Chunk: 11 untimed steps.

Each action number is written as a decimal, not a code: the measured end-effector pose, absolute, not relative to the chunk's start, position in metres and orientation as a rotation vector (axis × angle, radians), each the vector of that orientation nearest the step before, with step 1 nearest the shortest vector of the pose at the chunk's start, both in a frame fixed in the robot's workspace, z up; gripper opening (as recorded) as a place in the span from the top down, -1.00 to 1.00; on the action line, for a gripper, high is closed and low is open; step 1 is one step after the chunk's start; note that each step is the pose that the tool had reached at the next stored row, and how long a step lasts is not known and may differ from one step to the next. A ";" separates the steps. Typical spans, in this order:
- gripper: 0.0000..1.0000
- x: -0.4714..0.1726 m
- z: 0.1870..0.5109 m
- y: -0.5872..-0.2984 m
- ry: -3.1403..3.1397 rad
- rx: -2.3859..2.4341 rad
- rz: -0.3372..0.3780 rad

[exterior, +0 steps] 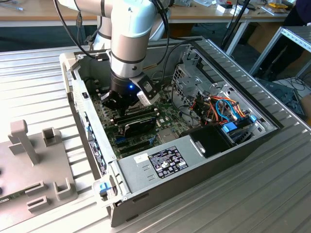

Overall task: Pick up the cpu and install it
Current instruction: 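Install the second cpu locking lever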

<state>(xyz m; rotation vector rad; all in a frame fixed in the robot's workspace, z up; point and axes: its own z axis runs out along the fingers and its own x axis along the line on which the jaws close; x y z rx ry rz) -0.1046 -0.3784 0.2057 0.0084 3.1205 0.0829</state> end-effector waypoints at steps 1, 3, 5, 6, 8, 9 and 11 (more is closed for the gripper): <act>0.79 -0.105 0.206 -0.378 3.120 0.008 0.083; 0.79 -0.105 0.205 -0.378 3.120 0.009 0.083; 0.79 -0.105 0.205 -0.378 3.120 0.009 0.083; 0.79 -0.105 0.204 -0.378 3.120 0.009 0.083; 0.79 -0.105 0.203 -0.378 3.120 0.009 0.083; 0.79 -0.105 0.203 -0.378 3.120 0.009 0.083; 0.79 -0.105 0.201 -0.378 3.120 0.009 0.084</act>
